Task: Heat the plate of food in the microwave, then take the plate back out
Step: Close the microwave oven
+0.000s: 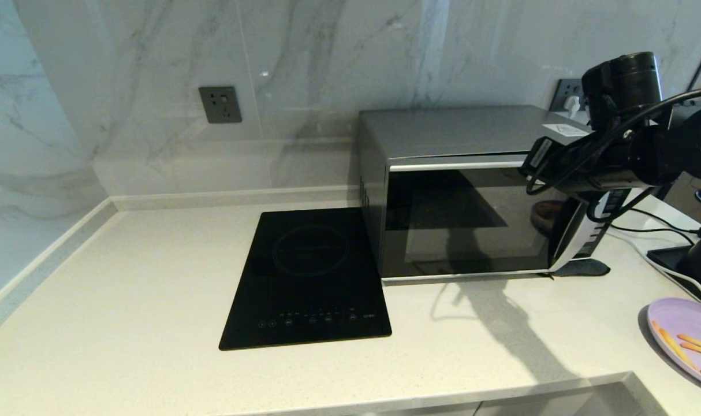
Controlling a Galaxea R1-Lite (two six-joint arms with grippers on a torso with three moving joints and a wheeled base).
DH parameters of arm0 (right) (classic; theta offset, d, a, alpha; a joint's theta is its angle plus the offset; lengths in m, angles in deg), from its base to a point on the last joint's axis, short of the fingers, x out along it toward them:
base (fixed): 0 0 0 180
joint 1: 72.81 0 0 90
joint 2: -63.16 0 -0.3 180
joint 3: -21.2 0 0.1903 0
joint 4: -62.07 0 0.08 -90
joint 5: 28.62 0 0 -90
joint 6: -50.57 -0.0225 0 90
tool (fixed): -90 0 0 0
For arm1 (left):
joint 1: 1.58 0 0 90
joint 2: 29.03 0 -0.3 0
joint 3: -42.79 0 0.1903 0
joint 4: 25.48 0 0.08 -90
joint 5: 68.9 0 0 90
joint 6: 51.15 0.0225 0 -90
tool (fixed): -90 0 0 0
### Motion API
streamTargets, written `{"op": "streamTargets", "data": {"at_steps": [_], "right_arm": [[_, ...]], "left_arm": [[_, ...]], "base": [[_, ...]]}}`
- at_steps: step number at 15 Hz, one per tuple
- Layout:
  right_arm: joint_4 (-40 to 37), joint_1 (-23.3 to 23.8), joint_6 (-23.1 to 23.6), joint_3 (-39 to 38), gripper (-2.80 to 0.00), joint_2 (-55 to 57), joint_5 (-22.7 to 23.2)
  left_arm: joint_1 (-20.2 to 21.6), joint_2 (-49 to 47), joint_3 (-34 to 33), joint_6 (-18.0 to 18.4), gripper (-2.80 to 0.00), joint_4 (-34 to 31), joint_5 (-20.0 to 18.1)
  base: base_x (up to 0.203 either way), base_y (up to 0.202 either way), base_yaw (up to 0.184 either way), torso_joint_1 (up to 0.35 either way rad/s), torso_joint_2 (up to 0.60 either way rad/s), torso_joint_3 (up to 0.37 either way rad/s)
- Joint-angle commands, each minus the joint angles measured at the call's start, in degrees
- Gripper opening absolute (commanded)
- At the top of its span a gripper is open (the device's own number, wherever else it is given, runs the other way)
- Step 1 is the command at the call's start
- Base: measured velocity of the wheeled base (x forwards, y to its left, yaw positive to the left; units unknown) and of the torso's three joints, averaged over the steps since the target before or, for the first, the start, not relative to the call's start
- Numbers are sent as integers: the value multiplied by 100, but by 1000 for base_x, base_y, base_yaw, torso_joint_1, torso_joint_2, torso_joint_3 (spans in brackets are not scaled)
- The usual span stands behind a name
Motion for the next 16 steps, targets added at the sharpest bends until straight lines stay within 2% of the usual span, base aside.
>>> {"op": "streamTargets", "data": {"at_steps": [1,5,13,16], "right_arm": [[505,-6,12,-279,-280,-42,-4],[1141,-2,170,-673,-280,-31,3],[1188,25,178,-783,-280,-163,56],[1454,25,195,-911,-280,-143,125]], "left_arm": [[1,-9,0,-5,-280,2,0],[1,-9,0,-5,-280,2,0],[1,-9,0,-5,-280,2,0],[1,-9,0,-5,-280,2,0]], "base": [[0,0,0,0,0,0],[0,0,0,0,0,0],[0,0,0,0,0,0],[0,0,0,0,0,0]]}}
